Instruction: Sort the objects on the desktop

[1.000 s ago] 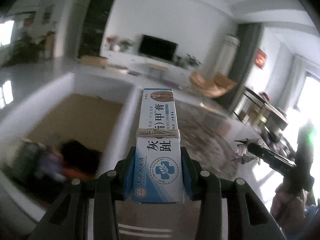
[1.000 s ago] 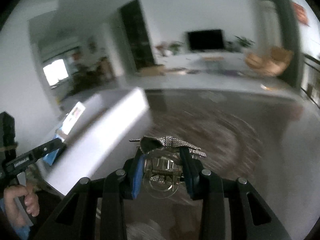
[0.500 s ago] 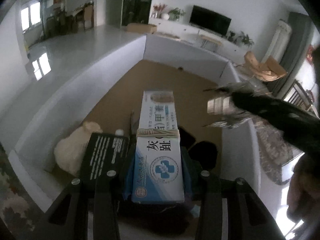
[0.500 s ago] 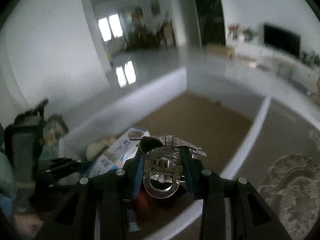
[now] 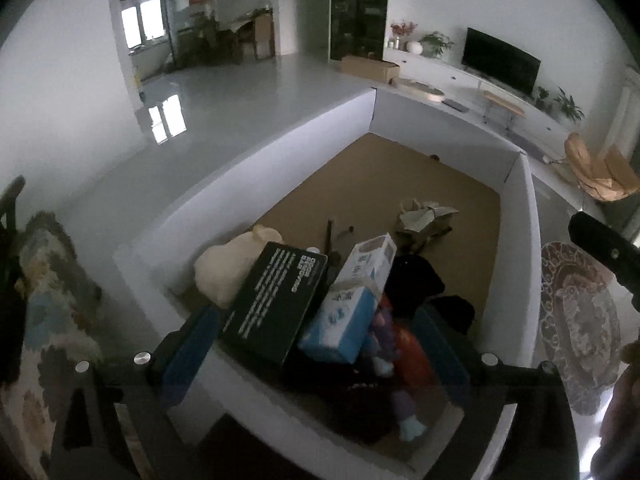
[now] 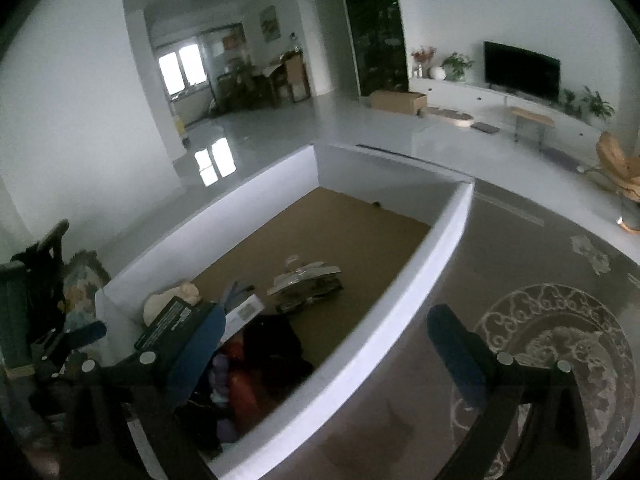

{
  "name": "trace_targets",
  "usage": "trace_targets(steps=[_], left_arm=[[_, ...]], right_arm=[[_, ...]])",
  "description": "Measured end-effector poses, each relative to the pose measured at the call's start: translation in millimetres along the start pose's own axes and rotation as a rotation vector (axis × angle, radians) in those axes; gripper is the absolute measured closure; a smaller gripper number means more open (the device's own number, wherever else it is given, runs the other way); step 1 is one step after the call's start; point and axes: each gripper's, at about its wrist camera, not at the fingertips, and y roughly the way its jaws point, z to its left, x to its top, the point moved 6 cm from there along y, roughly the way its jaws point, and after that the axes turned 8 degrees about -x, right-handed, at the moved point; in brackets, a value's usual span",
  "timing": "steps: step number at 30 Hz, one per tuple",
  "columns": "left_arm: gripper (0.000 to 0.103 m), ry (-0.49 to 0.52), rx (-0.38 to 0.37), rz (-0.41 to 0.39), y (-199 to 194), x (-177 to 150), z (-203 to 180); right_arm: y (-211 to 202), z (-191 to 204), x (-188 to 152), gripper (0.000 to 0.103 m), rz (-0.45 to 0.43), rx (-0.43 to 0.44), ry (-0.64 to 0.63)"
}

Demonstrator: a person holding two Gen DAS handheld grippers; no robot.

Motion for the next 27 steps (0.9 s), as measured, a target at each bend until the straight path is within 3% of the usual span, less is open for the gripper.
trace_targets(steps=[6, 12, 27], left_arm=[[0.004, 0.042, 0.06, -0.061, -18, -7, -2], [0.004, 0.033, 0.072, -0.051, -20, -6, 11], [0.004, -0.032, 0.12, -0.065, -8, -1, 44]], right_arm=[[-3, 7, -5, 0.002, 0.048, -0.031, -0.042], [13, 29, -8, 0.002, 0.16, -0.072, -0.142], [31, 62, -9, 0.002, 0.182, -0.078, -0.215]])
